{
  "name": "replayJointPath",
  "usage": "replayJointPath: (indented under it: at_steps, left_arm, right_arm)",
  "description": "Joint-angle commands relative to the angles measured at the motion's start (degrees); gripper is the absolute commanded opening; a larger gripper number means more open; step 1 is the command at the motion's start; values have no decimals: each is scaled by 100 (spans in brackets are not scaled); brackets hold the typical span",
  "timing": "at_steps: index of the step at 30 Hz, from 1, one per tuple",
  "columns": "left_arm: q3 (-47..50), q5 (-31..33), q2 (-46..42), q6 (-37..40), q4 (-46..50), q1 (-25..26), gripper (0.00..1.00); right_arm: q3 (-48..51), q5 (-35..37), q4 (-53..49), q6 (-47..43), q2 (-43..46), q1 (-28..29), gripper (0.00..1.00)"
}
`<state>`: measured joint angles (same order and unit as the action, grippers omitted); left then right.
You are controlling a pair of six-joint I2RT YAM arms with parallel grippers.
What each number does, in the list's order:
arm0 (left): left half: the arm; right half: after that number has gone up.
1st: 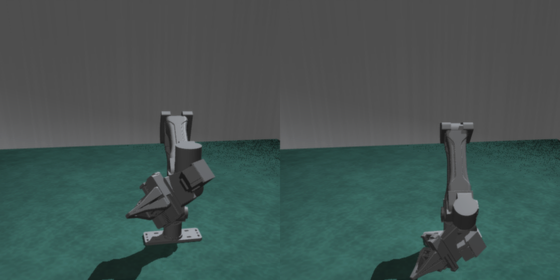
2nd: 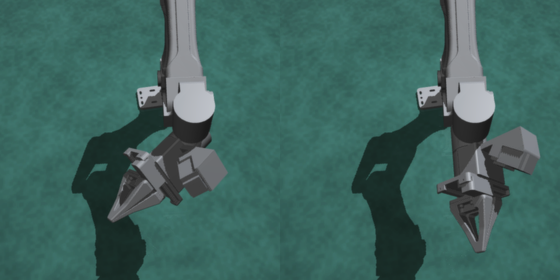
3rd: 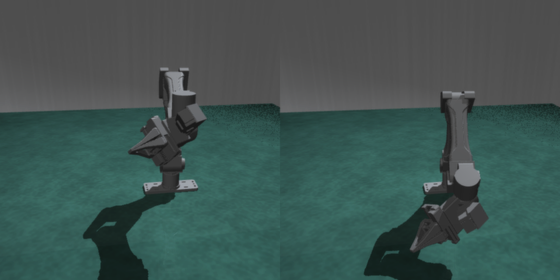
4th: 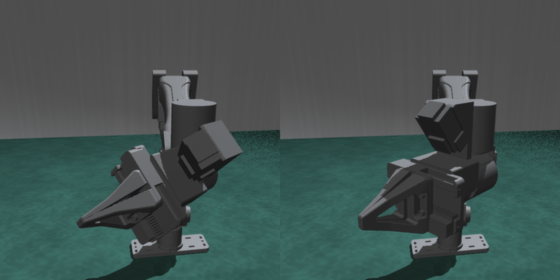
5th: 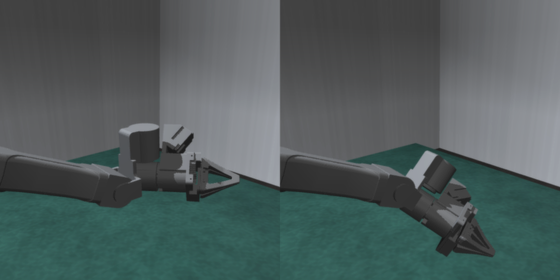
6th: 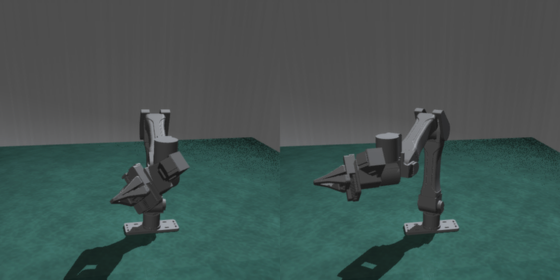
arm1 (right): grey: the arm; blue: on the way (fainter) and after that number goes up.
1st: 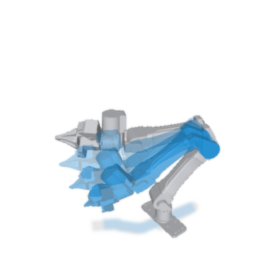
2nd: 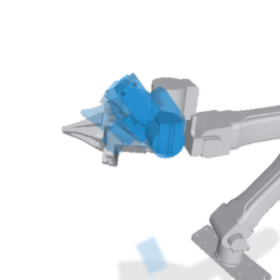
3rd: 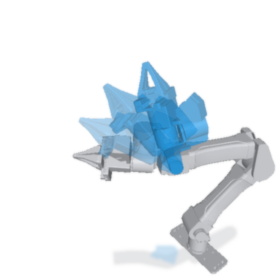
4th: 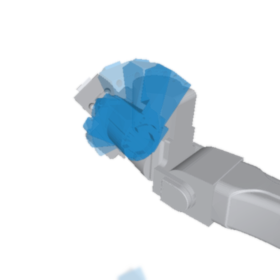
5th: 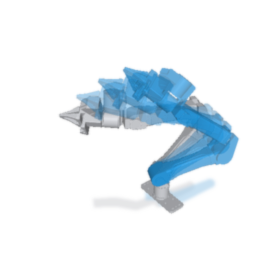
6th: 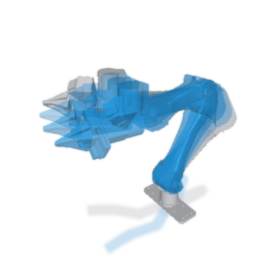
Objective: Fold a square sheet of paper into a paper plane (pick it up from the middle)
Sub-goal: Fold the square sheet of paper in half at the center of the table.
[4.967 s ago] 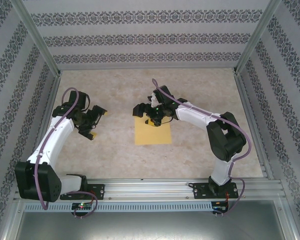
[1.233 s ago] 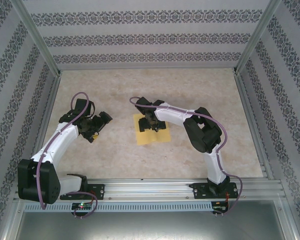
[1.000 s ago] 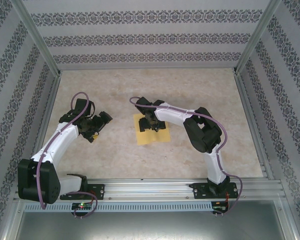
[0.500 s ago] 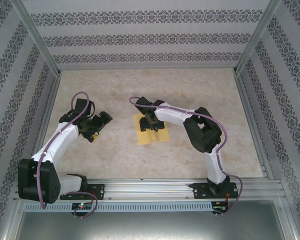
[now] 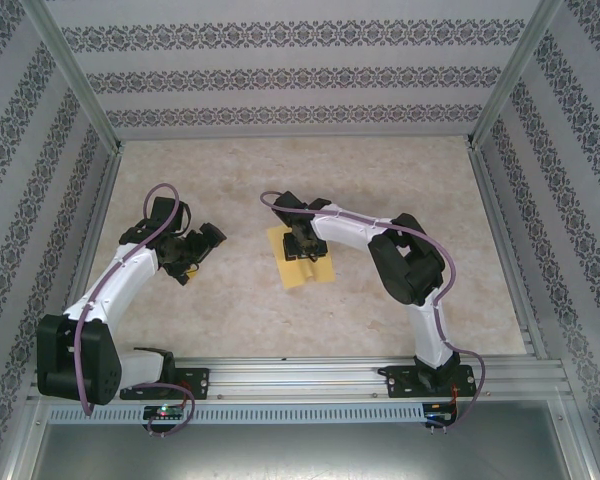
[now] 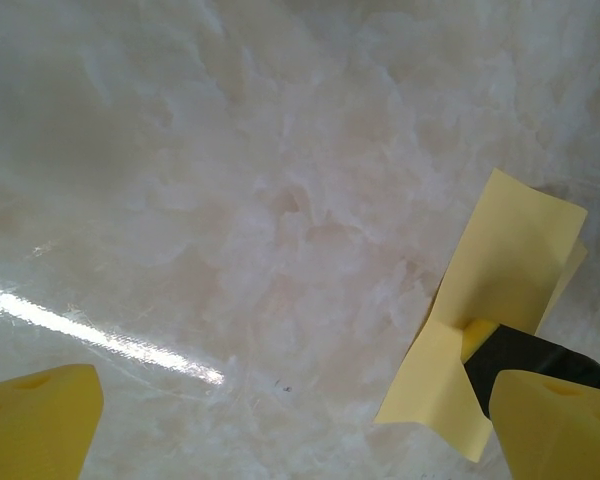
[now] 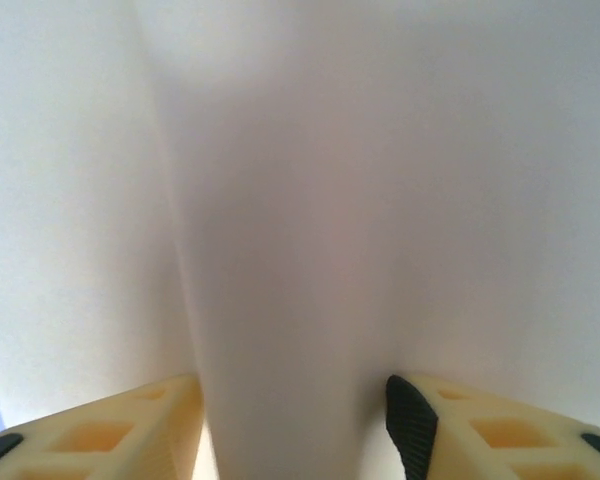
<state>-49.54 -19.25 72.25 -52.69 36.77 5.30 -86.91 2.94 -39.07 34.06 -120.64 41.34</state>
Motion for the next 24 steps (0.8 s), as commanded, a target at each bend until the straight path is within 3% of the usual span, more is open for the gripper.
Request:
replayJointPath:
  at_steps: [1, 8, 13, 16, 20, 24]
  left_arm:
    - [160, 14, -196, 126, -111, 78, 100]
    - [252, -36, -229, 247, -134, 84, 100]
    - [308, -143, -255, 312, -241, 85, 100]
    - [348, -243, -249, 337, -341, 82, 100]
    - [335, -316, -203, 352, -414, 83, 100]
    - [346, -457, -186, 329, -553, 94, 100]
  right_arm:
    - [192, -425, 116, 12, 115, -25, 51]
    - [319, -1012, 497, 107, 556, -85, 38]
    - [790, -1900, 1269, 455, 1065, -305, 38]
    - [1327, -2933, 2345, 990, 1404, -575, 38]
    - [2305, -4219, 4672, 2348, 1707, -967, 38]
    - [2723, -4639, 5718, 3033, 1628, -1154, 40]
